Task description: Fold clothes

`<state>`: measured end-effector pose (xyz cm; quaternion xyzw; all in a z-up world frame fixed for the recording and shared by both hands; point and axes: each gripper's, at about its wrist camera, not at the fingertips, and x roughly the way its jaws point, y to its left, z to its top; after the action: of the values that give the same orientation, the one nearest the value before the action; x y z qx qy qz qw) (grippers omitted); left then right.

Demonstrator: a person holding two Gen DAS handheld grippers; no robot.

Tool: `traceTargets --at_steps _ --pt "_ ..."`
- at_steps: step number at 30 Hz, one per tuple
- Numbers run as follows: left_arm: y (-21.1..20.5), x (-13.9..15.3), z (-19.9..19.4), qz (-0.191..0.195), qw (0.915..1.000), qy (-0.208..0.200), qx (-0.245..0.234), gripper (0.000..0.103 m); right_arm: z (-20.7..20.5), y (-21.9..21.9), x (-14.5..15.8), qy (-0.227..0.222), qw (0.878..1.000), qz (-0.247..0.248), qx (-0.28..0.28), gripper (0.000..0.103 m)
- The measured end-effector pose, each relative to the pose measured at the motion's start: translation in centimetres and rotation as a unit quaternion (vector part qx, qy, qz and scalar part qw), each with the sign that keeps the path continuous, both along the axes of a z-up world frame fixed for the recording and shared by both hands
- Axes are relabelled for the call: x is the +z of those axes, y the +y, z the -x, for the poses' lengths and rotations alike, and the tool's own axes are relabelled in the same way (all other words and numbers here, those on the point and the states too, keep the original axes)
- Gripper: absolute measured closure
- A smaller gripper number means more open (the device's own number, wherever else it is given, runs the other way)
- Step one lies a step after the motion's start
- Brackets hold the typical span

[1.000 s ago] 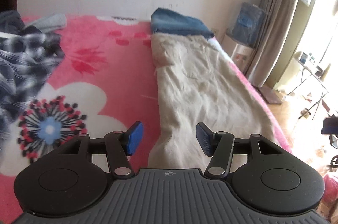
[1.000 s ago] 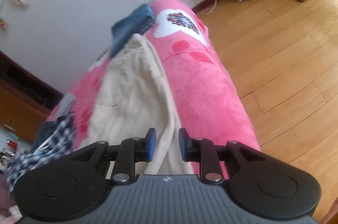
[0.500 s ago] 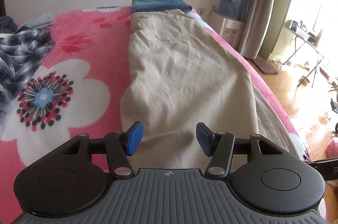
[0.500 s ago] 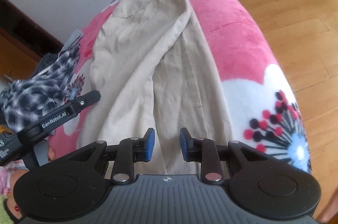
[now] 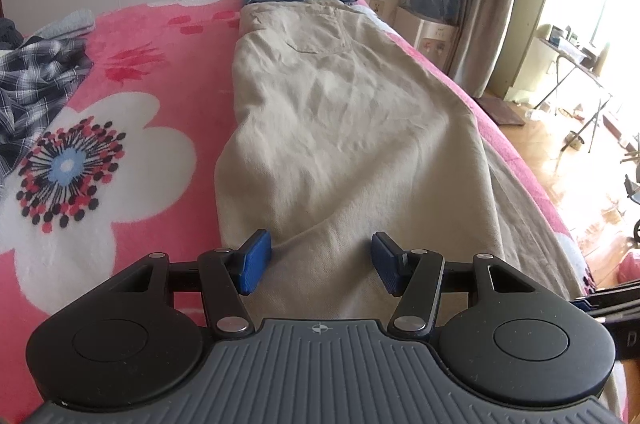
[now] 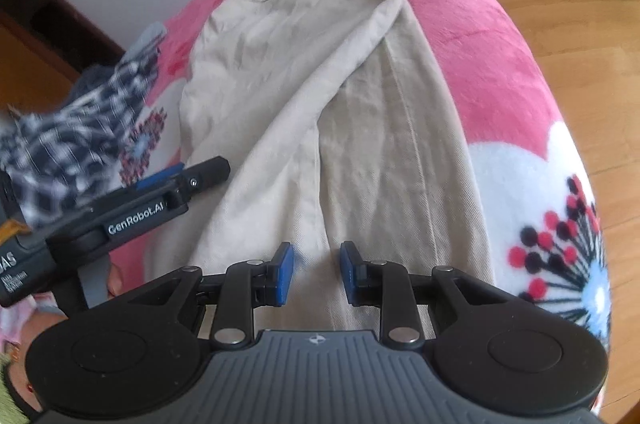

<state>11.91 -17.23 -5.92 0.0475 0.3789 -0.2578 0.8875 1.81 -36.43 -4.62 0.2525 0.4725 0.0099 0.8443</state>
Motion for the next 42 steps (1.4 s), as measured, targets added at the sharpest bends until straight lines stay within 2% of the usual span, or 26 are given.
traceTargets --at_steps 2,4,7,12,19,24,29,33,36,38,40,42 --pt "0.0 -0.2 0.0 -0.001 1.0 0.0 0.0 0.047 -0.1 1.0 0.3 0.0 0.999 0.036 0.015 0.078" --pt "0.0 -0.2 0.0 0.0 1.0 0.0 0.0 0.047 -0.1 1.9 0.5 -0.001 0.997 0.068 0.028 0.09" --pt "0.1 -0.2 -0.1 0.002 1.0 0.001 0.002 0.047 0.4 2.9 0.9 -0.009 0.995 0.095 0.03 0.097" --pt "0.4 -0.3 -0.2 0.006 0.9999 0.004 0.007 0.047 2.5 2.5 2.6 -0.034 0.994 0.104 -0.017 0.098" --pt "0.3 -0.3 -0.2 0.005 1.0 0.004 0.004 0.047 6.3 0.9 4.7 -0.056 0.985 0.132 -0.096 0.098" --pt "0.1 -0.1 0.0 0.0 1.0 -0.002 -0.002 0.047 7.4 0.7 5.0 -0.061 0.978 0.152 -0.126 0.098" --pt "-0.2 -0.3 0.0 -0.007 1.0 -0.004 -0.003 0.047 7.5 1.0 4.5 -0.053 0.973 0.184 -0.131 0.098" --pt "-0.2 -0.4 0.0 -0.01 0.9999 -0.005 -0.006 0.047 7.2 0.5 3.4 -0.039 0.975 0.173 -0.136 0.098" --pt "-0.1 -0.3 0.0 -0.013 0.9999 -0.006 -0.005 0.047 7.0 -0.5 2.2 -0.016 0.979 0.144 -0.145 0.092" --pt "0.2 -0.1 0.2 -0.012 0.9999 -0.006 -0.004 0.047 7.8 -2.1 1.5 -0.01 0.981 0.09 -0.17 0.084" --pt "0.6 0.3 0.5 -0.01 0.9999 -0.01 -0.005 0.047 9.3 -3.8 1.4 -0.017 0.979 0.029 -0.202 0.07" --pt "1.1 0.9 1.0 -0.009 0.9998 -0.018 -0.006 0.047 11.4 -5.0 1.5 -0.03 0.975 -0.014 -0.221 0.068"
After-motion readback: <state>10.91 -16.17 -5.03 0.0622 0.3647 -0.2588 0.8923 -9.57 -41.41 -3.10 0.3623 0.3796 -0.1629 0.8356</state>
